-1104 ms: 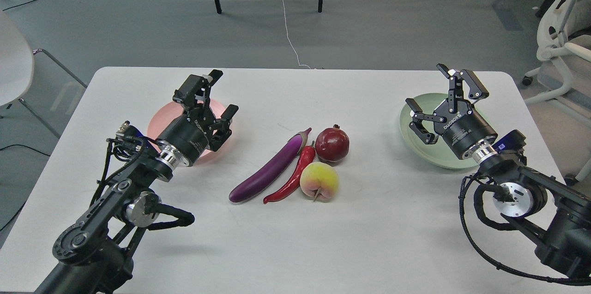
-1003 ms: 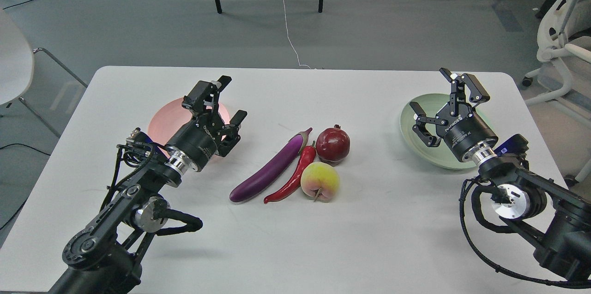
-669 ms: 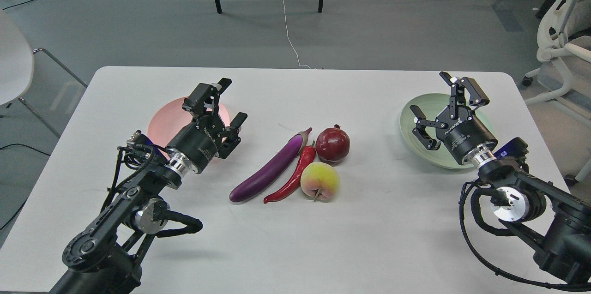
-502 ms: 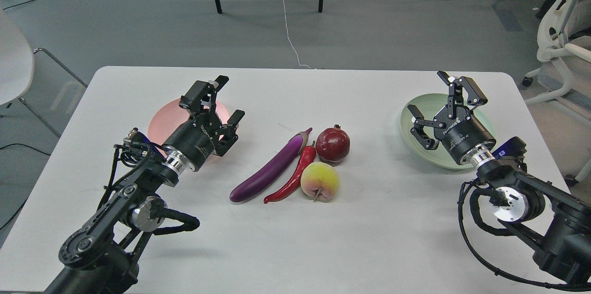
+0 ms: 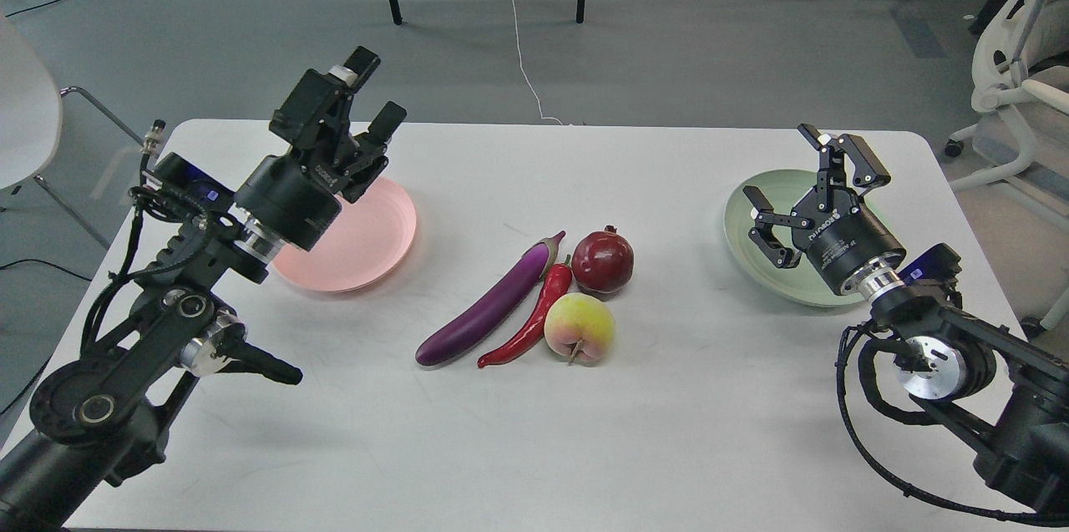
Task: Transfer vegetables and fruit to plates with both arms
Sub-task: 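Move the left gripper down toward the purple eggplant, then close the left gripper around the purple eggplant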
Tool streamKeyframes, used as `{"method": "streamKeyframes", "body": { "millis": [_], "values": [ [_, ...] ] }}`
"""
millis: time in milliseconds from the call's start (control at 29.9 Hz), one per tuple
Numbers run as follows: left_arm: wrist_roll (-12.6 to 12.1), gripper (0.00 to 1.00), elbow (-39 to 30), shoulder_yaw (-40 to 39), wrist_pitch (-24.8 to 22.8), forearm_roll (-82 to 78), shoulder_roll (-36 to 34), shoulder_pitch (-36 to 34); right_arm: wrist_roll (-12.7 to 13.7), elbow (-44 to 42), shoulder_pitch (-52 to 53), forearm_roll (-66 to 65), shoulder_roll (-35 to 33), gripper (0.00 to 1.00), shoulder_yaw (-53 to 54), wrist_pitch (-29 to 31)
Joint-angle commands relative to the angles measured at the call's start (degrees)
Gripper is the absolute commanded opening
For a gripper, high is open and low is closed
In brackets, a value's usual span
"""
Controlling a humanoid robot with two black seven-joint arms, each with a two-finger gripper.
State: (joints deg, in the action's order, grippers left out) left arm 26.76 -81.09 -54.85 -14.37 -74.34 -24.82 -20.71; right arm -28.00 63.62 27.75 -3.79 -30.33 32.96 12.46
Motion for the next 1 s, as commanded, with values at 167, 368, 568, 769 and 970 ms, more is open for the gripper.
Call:
{"method": "streamKeyframes", "body": {
  "millis": [167, 368, 568, 769, 970],
  "values": [
    [1.24, 0.98, -3.82, 6.06, -0.57, -46.12, -5.59, -0.3, 0.0, 0.01, -0.33, 0.01, 0.09, 0.99, 0.0, -0.06],
    [1.24, 0.98, 0.65, 14.49, -0.57, -50.66, -5.5, -5.47, 0.0, 0.45, -0.33, 0.01, 0.09, 0.99, 0.0, -0.15],
    [1.24, 0.98, 11.03, 20.91, -0.4, -50.66, -2.52, -12.25, 0.0, 0.54, -0.41, 0.01, -0.52, 0.99, 0.79, -0.15],
    [1.24, 0.98, 14.1, 23.47, -0.4, -50.66, 0.91, -12.69, 0.0, 0.89, -0.77, 0.01, -0.96, 0.99, 1.14, -0.15],
    [1.24, 0.98, 20.17, 24.88, 0.31, -50.66, 3.11, -12.69, 0.0, 0.98, -1.21, 0.01, -0.96, 0.99, 1.14, -0.15]
  ]
}}
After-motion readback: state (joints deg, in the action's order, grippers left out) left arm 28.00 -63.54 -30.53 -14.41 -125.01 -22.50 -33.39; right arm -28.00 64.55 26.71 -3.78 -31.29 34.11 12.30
